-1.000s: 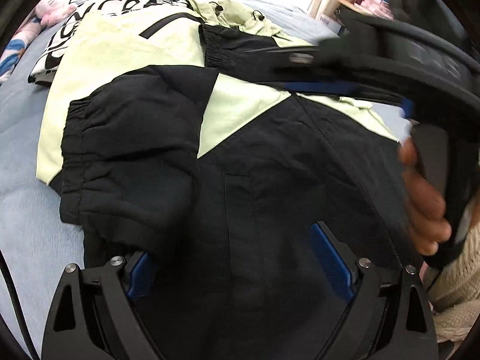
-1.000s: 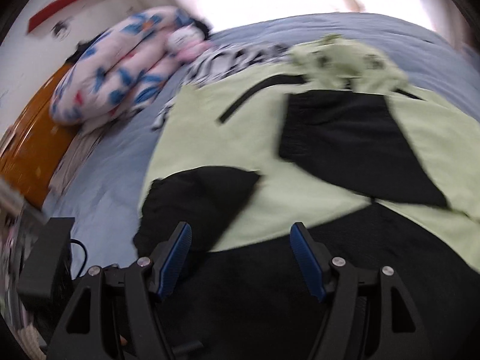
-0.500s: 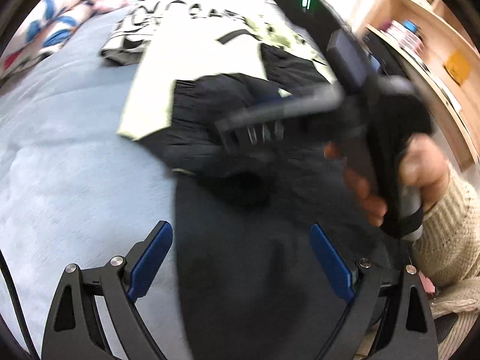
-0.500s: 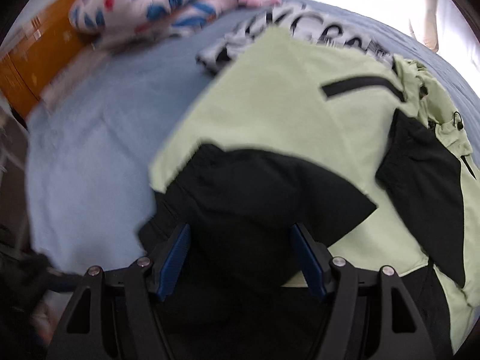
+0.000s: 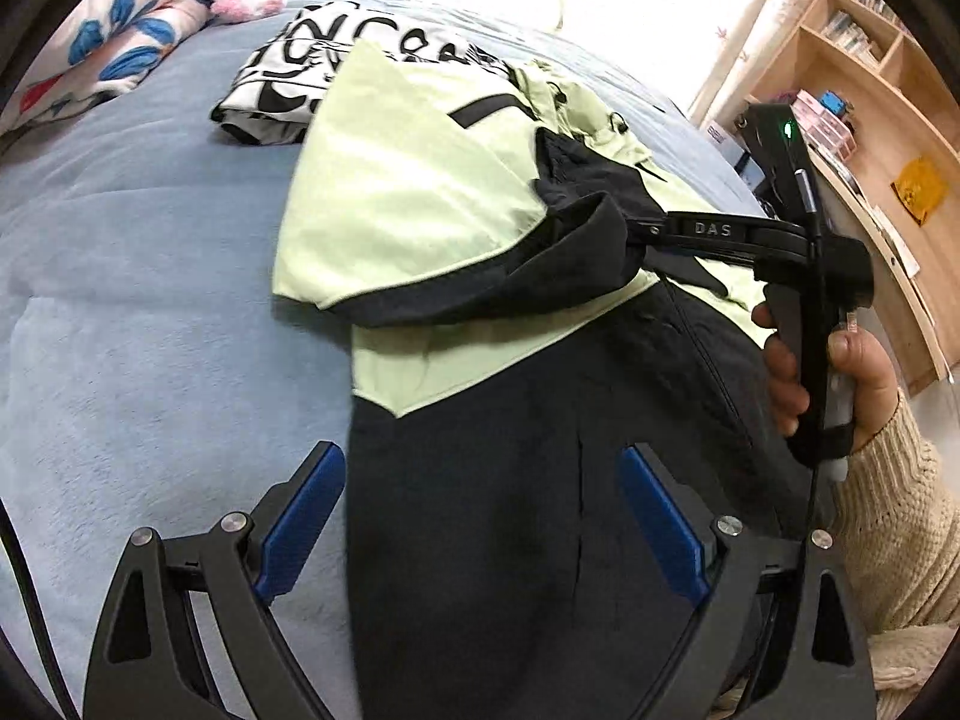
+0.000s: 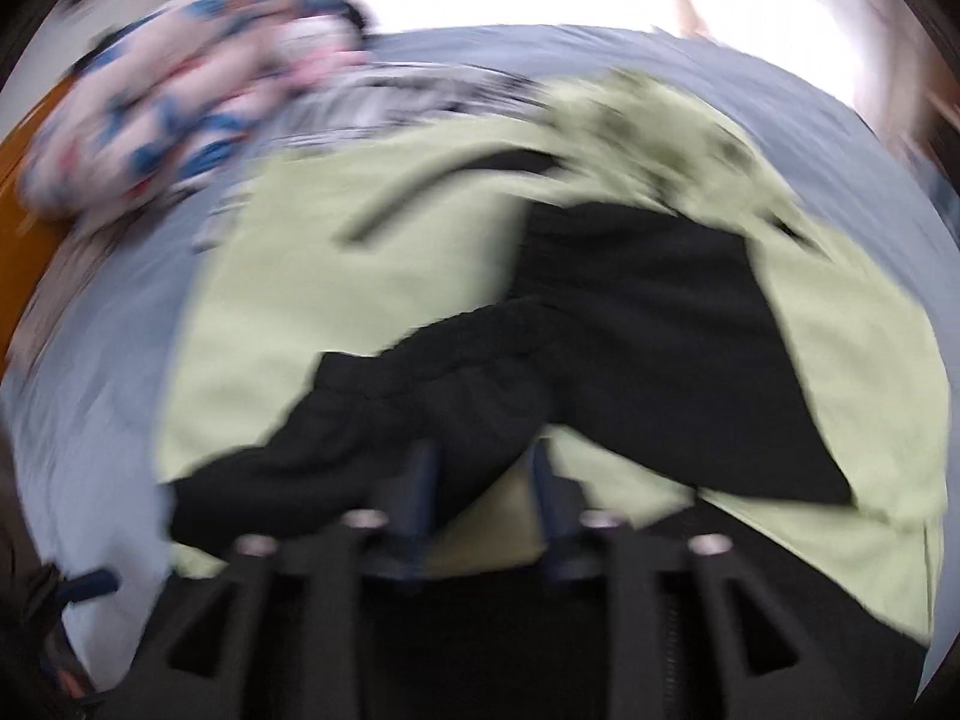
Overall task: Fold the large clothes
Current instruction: 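Lift the jacket side edge with the right gripper while the left gripper flattens the sleeve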
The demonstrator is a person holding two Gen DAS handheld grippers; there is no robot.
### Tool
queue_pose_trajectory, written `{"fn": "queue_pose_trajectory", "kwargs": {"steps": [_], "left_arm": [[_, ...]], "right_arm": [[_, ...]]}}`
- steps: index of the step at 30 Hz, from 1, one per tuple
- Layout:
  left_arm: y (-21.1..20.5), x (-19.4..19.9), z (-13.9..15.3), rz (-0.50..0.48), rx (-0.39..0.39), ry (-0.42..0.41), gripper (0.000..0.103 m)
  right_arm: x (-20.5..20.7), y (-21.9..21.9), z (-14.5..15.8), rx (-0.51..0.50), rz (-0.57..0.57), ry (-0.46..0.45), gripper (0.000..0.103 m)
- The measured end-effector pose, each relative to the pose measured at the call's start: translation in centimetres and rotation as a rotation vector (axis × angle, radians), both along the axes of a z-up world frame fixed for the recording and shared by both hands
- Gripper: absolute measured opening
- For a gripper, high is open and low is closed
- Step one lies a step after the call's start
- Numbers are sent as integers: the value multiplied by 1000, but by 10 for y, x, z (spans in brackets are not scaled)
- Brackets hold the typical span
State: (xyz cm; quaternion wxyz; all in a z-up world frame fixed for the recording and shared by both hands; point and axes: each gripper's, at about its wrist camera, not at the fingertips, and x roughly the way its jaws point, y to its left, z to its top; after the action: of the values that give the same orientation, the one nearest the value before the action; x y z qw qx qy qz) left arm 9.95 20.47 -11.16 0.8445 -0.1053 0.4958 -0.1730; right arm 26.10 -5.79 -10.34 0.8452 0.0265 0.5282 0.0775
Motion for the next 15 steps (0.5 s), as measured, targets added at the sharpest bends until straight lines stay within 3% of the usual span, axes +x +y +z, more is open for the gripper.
{"fn": "queue_pose_trajectory", "kwargs": {"steps": [6, 15], "left_arm": [[-3, 10, -6, -2, 3, 14, 92], [12, 15, -5, 29, -25, 11, 92]], "right_arm": [[-24, -25, 0, 82, -45, 61, 55], [-46, -24, 19, 305, -142, 162, 60]]}}
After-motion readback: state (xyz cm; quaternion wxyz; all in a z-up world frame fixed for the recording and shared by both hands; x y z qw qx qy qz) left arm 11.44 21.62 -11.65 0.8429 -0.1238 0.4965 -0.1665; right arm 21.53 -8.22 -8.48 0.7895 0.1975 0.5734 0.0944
